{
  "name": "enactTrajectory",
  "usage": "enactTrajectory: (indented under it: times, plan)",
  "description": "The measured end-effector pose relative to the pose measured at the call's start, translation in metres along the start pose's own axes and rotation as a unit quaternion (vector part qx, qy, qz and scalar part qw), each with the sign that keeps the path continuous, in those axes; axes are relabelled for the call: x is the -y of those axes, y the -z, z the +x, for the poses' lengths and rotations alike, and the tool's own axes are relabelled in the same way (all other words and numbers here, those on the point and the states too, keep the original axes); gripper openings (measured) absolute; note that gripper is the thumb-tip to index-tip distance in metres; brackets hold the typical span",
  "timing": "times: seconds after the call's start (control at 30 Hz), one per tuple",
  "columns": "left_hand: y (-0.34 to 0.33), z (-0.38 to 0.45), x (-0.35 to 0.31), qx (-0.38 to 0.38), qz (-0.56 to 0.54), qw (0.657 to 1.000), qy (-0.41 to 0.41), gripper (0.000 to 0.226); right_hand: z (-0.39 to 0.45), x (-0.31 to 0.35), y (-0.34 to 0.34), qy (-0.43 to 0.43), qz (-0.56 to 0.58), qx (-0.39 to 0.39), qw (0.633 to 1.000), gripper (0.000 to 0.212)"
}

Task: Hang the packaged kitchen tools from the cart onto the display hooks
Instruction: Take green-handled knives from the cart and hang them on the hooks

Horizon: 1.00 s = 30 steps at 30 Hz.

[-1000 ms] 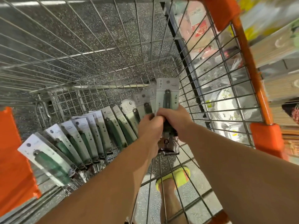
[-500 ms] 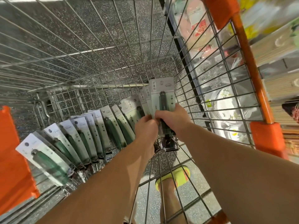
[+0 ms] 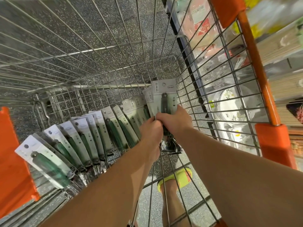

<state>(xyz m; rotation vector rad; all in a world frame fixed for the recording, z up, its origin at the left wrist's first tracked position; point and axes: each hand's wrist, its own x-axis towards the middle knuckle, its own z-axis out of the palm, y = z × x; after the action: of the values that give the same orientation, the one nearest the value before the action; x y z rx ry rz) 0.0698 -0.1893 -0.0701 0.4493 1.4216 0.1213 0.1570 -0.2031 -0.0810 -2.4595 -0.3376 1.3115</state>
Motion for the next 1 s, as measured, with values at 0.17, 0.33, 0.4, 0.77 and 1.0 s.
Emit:
enactTrajectory:
  times: [0.17, 0.33, 0.4, 0.77, 1.0]
  plan:
    - [-0.002, -0.001, 0.001, 0.033, 0.003, 0.999, -0.004, 0.038, 0.002, -0.001, 0.008, 0.002, 0.011, 0.011, 1.000, 0.042]
    - [-0.003, 0.002, -0.001, 0.029, -0.014, 0.999, 0.013, 0.027, 0.004, -0.002, 0.009, 0.004, 0.021, 0.016, 1.000, 0.048]
    - [-0.003, 0.001, -0.004, 0.033, -0.012, 0.999, 0.021, 0.015, 0.004, -0.002, 0.012, -0.006, 0.033, 0.014, 0.999, 0.051]
    - [0.017, -0.006, -0.027, 0.031, -0.046, 0.998, -0.003, 0.027, -0.005, 0.014, 0.029, 0.020, 0.139, 0.108, 0.984, 0.029]
    - [0.045, -0.022, -0.063, -0.069, -0.024, 0.994, -0.080, 0.017, -0.034, 0.059, 0.016, 0.001, 0.230, 0.174, 0.958, 0.052]
